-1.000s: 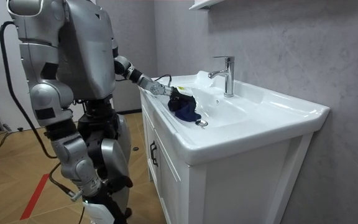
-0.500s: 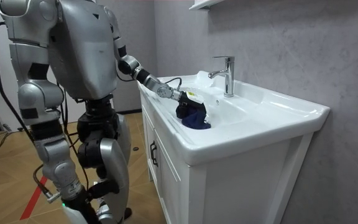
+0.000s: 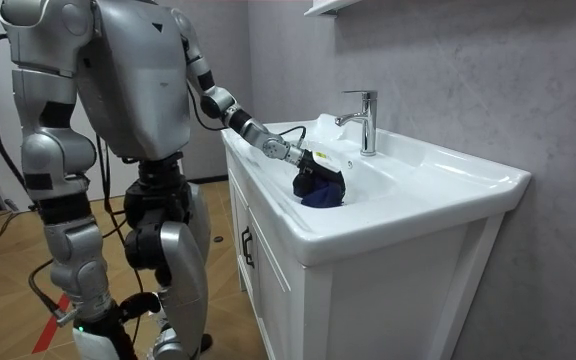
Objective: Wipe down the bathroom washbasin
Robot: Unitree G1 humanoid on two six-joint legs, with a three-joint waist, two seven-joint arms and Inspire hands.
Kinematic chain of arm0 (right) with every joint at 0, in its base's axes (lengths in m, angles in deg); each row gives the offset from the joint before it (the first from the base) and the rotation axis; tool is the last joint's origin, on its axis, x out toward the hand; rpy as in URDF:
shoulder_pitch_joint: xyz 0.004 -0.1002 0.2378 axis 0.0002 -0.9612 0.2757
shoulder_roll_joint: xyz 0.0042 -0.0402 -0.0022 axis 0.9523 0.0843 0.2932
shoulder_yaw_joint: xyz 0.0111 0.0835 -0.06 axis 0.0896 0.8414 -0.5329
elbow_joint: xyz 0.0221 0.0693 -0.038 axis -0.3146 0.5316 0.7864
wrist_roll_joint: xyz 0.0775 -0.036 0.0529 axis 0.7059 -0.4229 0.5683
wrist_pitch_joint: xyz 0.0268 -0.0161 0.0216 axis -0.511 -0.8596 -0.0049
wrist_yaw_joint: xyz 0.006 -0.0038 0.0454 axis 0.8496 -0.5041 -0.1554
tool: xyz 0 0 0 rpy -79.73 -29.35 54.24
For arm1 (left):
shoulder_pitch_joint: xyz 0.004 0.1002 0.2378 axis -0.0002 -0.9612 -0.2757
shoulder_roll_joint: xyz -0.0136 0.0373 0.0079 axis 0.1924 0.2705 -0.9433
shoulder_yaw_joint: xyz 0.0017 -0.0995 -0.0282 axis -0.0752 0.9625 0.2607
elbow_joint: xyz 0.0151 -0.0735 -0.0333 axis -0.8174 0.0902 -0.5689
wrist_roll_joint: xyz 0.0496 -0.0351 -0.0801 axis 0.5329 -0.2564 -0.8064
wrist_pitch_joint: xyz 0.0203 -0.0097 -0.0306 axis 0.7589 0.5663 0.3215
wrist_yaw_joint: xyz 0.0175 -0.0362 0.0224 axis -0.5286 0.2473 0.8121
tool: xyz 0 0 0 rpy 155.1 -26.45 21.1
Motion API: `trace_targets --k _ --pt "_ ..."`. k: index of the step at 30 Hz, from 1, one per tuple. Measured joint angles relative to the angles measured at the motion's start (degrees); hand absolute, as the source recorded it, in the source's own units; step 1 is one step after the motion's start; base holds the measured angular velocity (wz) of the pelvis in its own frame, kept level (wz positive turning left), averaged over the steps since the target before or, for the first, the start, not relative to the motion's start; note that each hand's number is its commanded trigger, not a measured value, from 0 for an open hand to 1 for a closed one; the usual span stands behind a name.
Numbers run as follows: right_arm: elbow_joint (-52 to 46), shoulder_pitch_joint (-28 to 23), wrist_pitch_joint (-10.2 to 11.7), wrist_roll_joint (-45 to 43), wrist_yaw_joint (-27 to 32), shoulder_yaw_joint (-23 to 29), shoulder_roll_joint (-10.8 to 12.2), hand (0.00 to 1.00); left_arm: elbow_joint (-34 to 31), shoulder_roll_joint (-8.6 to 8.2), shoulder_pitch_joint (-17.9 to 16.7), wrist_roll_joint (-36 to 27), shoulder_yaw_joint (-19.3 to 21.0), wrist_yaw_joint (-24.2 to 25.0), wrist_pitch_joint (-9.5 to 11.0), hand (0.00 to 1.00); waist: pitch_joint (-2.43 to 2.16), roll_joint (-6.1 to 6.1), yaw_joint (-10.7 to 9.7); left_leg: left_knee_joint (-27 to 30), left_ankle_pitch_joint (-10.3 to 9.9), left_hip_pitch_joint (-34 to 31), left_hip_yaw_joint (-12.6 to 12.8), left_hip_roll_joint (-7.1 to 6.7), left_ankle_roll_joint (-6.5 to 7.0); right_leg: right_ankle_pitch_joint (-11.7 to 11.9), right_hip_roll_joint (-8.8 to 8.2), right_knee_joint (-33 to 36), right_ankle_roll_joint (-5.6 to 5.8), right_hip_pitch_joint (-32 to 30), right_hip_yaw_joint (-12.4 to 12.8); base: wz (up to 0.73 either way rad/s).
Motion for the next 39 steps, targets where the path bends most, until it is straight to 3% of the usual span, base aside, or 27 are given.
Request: trace_targets --k 6,12,22,33,36,39 --pt "-0.57 -0.72 -2.46 -1.78 -1.09 -1.92 0.02 0.0 -0.81 -0.83 1.73 -3.1 -3.28 0.1 -0.32 1.0 0.05 -0.11 -1.02 0.0 0.23 -0.13 0.0 -0.72 0.39 -0.14 -0.77 0.2 0.46 -0.07 -0.14 0.04" --pt "-0.53 -1.26 -4.07 -2.27 -2.06 -2.36 0.09 0.0 -1.9 -0.95 1.88 -3.09 -3.31 -0.09 -0.33 1.0 0.09 -0.17 -1.27 0.02 0.24 -0.41 0.92 -0.65 0.4 -0.13 -0.6 0.18 0.48 -0.63 1.06 -0.05" --pt "0.21 -1.05 -4.05 -1.29 -1.82 -4.31 0.4 0.0 -4.55 -0.95 1.88 -10.34 -1.29 -2.42 0.32 1.0 0.21 -0.33 -0.95 0.0 0.24 -0.49 1.4 -0.59 0.41 -0.02 -0.37 1.04 0.58 -1.19 1.81 -0.06" --pt "-0.76 -3.43 -4.01 -4.32 -1.85 -2.67 0.69 0.0 -2.81 1.48 1.89 -8.26 1.41 -2.88 4.4 1.0 0.83 -1.24 -0.91 -0.04 0.23 0.66 2.3 -0.28 0.41 0.16 0.33 1.19 0.32 -0.79 3.47 -0.07" --pt "-0.95 -3.6 -4.15 -6.7 -1.81 -1.4 0.63 0.0 0.66 2.14 1.88 -6.35 1.53 -3.85 6.43 1.0 0.8 -1.06 -0.65 -0.12 0.2 1.66 2.93 -0.2 0.41 0.17 0.71 1.06 0.29 -0.23 4.86 -0.2" --pt "-2.86 -4.31 -4.63 -9.98 -2.13 0.35 0.62 0.0 2.58 2.76 1.64 -3.93 2.22 -3.01 6.47 1.0 0.49 -0.35 -0.52 -0.39 0.16 2.21 3.18 -0.18 0.45 0.19 1.04 1.15 0.26 -0.12 5.96 -0.2"
